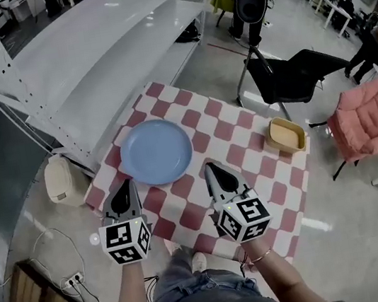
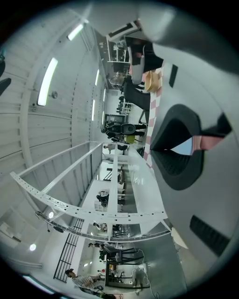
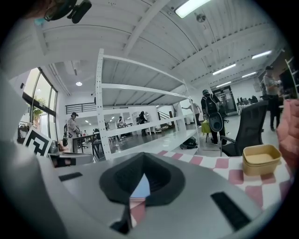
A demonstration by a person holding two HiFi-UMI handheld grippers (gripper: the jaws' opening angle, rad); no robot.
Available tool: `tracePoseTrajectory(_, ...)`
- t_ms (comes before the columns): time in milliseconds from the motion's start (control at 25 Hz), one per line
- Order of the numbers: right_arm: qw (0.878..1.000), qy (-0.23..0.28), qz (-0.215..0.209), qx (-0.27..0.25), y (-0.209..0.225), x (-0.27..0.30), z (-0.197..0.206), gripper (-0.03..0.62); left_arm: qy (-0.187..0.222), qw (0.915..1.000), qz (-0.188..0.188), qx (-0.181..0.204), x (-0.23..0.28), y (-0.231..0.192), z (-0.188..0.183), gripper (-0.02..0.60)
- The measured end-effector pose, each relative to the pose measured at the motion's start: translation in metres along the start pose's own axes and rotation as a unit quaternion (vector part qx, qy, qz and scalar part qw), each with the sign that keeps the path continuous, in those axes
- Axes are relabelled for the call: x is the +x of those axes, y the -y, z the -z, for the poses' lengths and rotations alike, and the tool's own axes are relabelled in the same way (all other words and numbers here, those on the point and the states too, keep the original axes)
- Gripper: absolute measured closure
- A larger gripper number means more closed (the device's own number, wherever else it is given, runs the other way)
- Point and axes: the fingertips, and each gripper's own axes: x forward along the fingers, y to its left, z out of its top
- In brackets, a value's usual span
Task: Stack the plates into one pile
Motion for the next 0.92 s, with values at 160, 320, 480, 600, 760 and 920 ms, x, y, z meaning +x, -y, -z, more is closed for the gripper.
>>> tracePoseTrajectory(160, 1.0, 0.009, -0.009, -0.001, -0.008, -0.018, 0.006, 0.586, 0.009, 1.0, -0.002, 0.002, -0.021, 0.008, 0.006, 0.565)
tracePoseTrajectory(320, 1.0, 0.012, -0.011, 0.004, -0.014, -0.035, 0.002, 0.586, 0.016, 0.9999, 0.0, 0.005, -0.042, 0.015, -0.001, 0.565)
tracePoseTrajectory(480, 1.0, 0.013, -0.011, 0.003, -0.017, -0.05, 0.002, 0.586, 0.02, 0.9998, 0.002, 0.007, -0.057, 0.024, -0.002, 0.565)
tracePoseTrajectory(600, 1.0, 0.016, -0.012, 0.002, -0.016, -0.061, 0.011, 0.586, 0.023, 0.9997, 0.002, 0.007, -0.068, 0.031, 0.009, 0.565)
tracePoseTrajectory(760, 1.0, 0.022, -0.016, 0.001, -0.02, -0.07, 0.01, 0.586, 0.029, 0.9995, 0.0, 0.008, -0.078, 0.035, 0.008, 0.565)
tracePoseTrajectory(920, 1.0, 0.024, -0.019, 0.001, -0.023, -0.078, 0.001, 0.586, 0.031, 0.9995, 0.0, 0.01, -0.087, 0.041, -0.001, 0.565)
